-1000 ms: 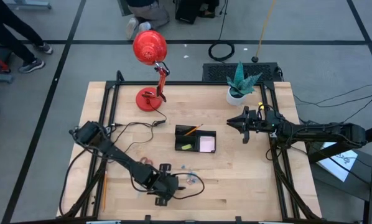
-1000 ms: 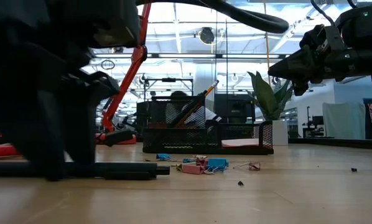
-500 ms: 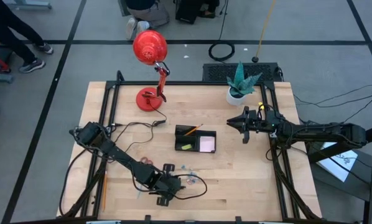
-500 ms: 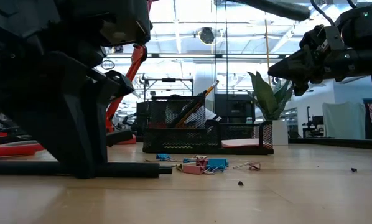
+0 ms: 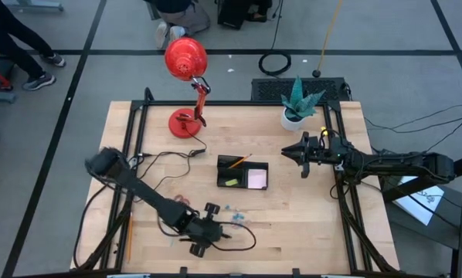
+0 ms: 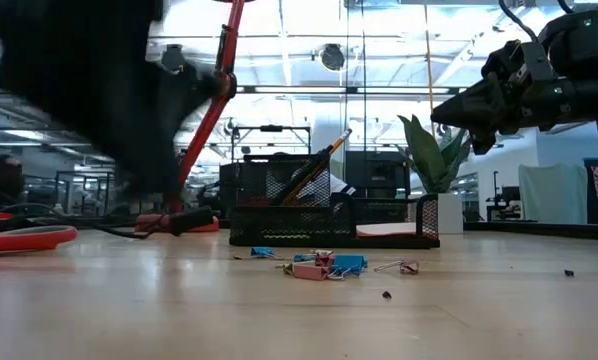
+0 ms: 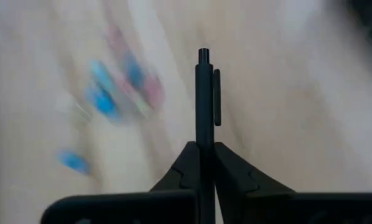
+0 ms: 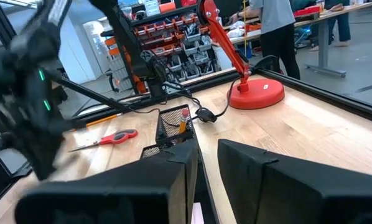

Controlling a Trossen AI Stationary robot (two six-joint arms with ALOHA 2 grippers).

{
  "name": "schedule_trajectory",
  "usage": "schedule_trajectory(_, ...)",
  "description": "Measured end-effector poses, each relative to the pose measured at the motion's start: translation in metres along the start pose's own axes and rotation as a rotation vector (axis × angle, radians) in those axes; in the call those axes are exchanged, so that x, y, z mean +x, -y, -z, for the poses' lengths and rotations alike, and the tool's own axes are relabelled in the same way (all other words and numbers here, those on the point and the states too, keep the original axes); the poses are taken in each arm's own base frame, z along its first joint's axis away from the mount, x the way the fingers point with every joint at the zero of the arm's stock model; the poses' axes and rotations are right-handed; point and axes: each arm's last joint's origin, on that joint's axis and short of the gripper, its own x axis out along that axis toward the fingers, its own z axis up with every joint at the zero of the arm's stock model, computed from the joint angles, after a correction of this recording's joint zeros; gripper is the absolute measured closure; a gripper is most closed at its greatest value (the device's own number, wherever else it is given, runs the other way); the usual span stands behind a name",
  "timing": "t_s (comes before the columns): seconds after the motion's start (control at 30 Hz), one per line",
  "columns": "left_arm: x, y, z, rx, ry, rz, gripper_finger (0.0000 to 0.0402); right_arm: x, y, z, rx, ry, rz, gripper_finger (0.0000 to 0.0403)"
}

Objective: Pick and place office supplies into organizer
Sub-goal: Put the black pen into the black desk organizer

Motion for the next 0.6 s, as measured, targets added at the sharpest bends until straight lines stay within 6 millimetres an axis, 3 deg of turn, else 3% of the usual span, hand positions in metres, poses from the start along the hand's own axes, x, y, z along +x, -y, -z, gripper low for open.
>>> schedule_trajectory(0.33, -0.102, -0.038, -0.041, 0.192, 0.353, -0.214, 0.0383, 0.000, 0.000, 0.000, 0.001, -0.004, 0.002, 0.0344)
schedule_trajectory(0.5, -0.112, -0.065, -0.044, 0.251, 0.464, -0.192, 0.0393, 0.000, 0.000, 0.000, 0.001, -0.003, 0.003, 0.0344)
schedule_trajectory(0.6, -0.108, -0.085, -0.043, 0.256, 0.527, -0.192, 0.0387, 0.000, 0.000, 0.000, -0.003, -0.003, 0.003, 0.0344)
